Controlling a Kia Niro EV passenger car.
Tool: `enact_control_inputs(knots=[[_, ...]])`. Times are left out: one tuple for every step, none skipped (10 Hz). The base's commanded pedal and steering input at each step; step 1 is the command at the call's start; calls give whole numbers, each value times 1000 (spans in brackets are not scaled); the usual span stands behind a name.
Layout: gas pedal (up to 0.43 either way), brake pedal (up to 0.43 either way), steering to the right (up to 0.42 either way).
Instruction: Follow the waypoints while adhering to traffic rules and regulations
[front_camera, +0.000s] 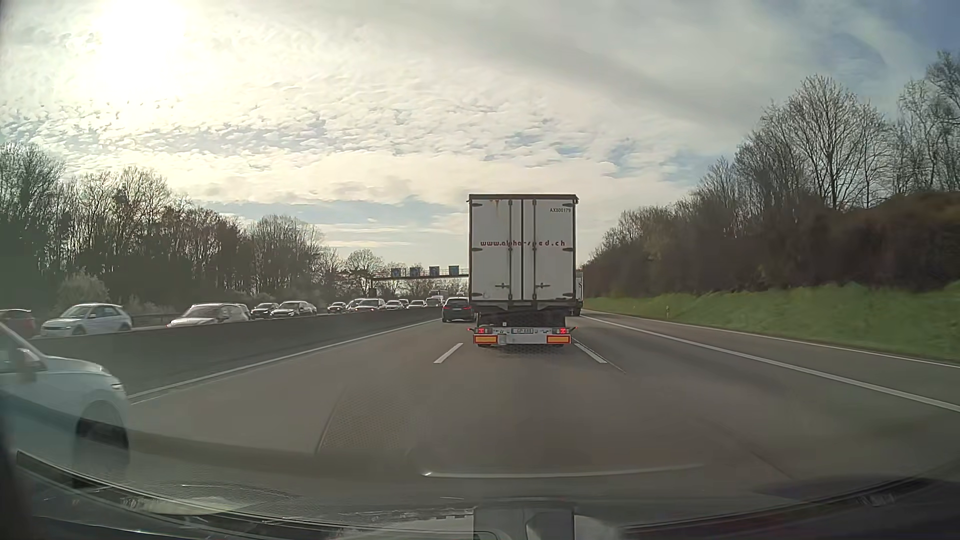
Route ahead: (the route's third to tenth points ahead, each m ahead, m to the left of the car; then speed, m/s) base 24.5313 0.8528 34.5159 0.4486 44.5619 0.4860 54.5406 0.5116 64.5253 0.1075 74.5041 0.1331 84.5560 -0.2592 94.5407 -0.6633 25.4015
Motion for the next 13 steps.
enact_control_inputs(knots=[[240, 0, -2], [209, 0, -2], [209, 0, -2], [220, 0, -3], [220, 0, -5], [220, 0, -7], [220, 0, -7], [220, 0, -7], [220, 0, -8], [220, 0, -7], [118, 0, -2], [0, 0, 5], [0, 0, 4]])
